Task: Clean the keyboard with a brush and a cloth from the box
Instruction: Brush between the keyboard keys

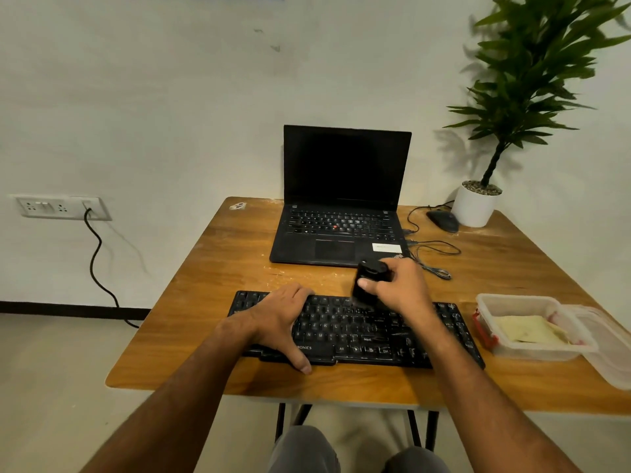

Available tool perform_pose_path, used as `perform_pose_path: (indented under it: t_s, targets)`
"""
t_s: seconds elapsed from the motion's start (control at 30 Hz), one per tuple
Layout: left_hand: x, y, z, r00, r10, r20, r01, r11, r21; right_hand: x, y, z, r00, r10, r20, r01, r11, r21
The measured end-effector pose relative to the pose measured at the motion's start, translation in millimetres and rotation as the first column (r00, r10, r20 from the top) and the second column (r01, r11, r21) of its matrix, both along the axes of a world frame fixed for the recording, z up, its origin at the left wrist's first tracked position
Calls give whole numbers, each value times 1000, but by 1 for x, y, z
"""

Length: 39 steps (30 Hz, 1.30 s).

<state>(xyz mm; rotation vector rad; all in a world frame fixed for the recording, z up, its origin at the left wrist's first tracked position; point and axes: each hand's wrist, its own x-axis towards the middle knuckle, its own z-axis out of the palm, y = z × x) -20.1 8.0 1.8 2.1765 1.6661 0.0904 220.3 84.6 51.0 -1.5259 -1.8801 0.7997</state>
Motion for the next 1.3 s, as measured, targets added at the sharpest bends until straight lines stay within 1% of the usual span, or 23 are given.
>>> perform_pose_path:
  t_s: [0.17, 0.23, 0.33, 0.53, 0.63, 0.73, 0.83, 0.97, 1.07, 1.1, 1.13, 1.2, 1.23, 1.3]
  targets:
    - [-2, 1, -2, 1000, 4, 0, -4, 1000, -6, 16, 5, 10, 997, -67, 37, 64, 995, 72]
    - [-1, 1, -2, 1000, -1, -1, 1, 1000, -3, 17, 3, 11, 999, -43, 16, 41, 996, 78]
    - [0, 1, -1, 1000, -12, -18, 12, 1000, -7, 15, -6, 2, 1000, 15, 6, -15, 999, 33]
    - [18, 4, 6, 992, -47, -119, 46, 999, -9, 8, -12, -1, 997, 56, -49, -56, 998, 10]
    - [24, 7, 5, 995, -48, -90, 47, 999, -6, 10, -16, 1, 989, 114, -96, -117, 993, -30]
    - [21, 6, 2, 997, -36, -68, 37, 999, 1, 18, -13, -2, 995, 91, -49, -90, 996, 21]
    - [22, 7, 2, 997, -33, -72, 33, 999, -8, 13, -19, -9, 991, 105, -80, -105, 994, 6]
    - [24, 9, 6, 998, -27, -64, 27, 1000, -9, -11, -30, -9, 985, 172, -13, -172, 984, 40]
    - [25, 7, 8, 997, -24, -76, 25, 1000, 3, -21, -29, -5, 970, 238, -45, -238, 971, 16]
    - [25, 7, 8, 997, -24, -71, 24, 1000, 3, -21, -29, -4, 968, 249, -34, -249, 968, 13]
    - [25, 6, 9, 998, -23, -61, 23, 1000, 0, -18, -28, -1, 967, 256, 10, -256, 967, 16]
    - [24, 6, 9, 999, -18, -34, 17, 1000, -13, -4, -23, 6, 961, 248, 123, -249, 968, -4]
    - [24, 6, 9, 1000, -14, -24, 13, 1000, -17, 6, -19, 10, 961, 228, 155, -227, 974, -25]
    - [23, 6, 7, 1000, -13, -25, 12, 1000, -20, 26, -9, 14, 971, 175, 164, -170, 985, -40]
